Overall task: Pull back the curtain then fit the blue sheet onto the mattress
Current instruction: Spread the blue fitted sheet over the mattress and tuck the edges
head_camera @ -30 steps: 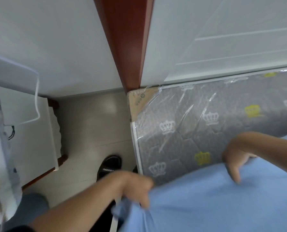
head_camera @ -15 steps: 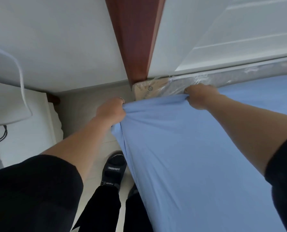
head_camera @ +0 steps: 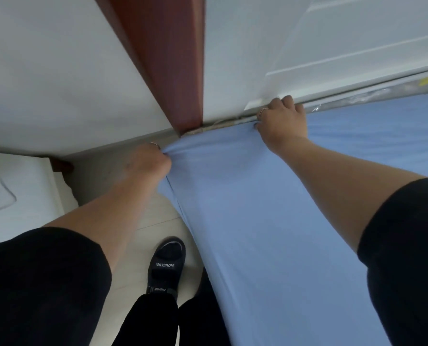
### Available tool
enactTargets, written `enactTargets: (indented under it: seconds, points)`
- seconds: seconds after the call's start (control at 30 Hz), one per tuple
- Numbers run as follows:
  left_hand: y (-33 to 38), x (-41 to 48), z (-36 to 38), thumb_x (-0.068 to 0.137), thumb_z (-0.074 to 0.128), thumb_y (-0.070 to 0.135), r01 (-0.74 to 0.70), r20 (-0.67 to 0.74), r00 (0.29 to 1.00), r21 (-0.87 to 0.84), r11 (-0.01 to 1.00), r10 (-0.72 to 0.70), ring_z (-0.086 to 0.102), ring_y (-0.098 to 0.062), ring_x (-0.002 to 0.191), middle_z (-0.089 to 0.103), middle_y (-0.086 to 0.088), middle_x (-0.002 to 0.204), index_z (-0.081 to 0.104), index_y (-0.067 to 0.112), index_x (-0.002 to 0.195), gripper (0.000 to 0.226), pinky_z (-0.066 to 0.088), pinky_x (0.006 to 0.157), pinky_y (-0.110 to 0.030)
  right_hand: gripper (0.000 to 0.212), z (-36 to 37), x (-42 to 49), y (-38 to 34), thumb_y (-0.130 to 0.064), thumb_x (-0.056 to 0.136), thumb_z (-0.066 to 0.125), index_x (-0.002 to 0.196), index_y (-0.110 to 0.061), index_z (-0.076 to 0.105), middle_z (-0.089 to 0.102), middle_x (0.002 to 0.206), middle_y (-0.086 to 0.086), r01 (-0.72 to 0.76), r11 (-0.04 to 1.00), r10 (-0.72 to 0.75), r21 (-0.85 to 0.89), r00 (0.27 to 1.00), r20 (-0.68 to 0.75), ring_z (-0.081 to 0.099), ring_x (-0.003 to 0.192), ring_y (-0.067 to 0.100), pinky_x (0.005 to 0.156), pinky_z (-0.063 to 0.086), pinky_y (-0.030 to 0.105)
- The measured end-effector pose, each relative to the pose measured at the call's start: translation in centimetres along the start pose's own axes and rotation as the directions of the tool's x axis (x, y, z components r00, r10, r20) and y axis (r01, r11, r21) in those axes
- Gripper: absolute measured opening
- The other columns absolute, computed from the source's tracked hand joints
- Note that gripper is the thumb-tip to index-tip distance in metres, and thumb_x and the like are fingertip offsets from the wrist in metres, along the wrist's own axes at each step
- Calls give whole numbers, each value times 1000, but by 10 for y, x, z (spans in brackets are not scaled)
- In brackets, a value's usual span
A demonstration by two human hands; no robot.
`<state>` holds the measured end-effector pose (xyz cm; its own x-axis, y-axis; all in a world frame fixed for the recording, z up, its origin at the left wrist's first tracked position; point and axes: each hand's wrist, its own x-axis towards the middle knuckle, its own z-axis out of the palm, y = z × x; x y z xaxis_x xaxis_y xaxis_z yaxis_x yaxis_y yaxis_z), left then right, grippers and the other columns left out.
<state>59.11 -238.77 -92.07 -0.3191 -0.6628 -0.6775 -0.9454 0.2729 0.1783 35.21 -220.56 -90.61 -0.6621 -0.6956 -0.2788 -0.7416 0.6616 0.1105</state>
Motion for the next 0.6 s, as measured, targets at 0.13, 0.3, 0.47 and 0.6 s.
enactTargets:
  seconds: [0.13,0.3,0.47,0.6]
  points:
    - [5,-24,15,85,49,18,26,-217,975,-54,998,-37,44,-36,128,52,-14,133,56,18,126,41,36,105,-49,31,0,-34,3,-19,88,55,118,-15,60,56,112,13,-53,988,72,144,989,-127,48,108,37,85,39,44]
    - [24,-74,40,78,56,6,-329,-409,861,5,944,302,46,-37,120,50,-13,127,61,14,122,46,36,97,-46,43,9,-73,39,-14,90,48,132,-18,54,59,123,9,-142,949,118,283,988,97,49,118,33,96,39,42]
    - [49,-107,62,84,56,2,-543,-248,807,48,838,536,49,-30,114,51,-8,124,67,12,120,39,42,94,-43,40,14,-95,86,-14,91,47,127,-18,61,59,124,8,-222,924,151,310,959,239,50,120,31,100,42,41]
    - [96,-113,68,90,56,8,-580,-173,793,81,811,584,53,-29,116,54,-6,128,66,14,123,34,41,95,-44,38,5,-101,141,-14,92,45,126,-19,61,59,125,7,-233,921,167,311,960,224,50,120,29,98,41,40]
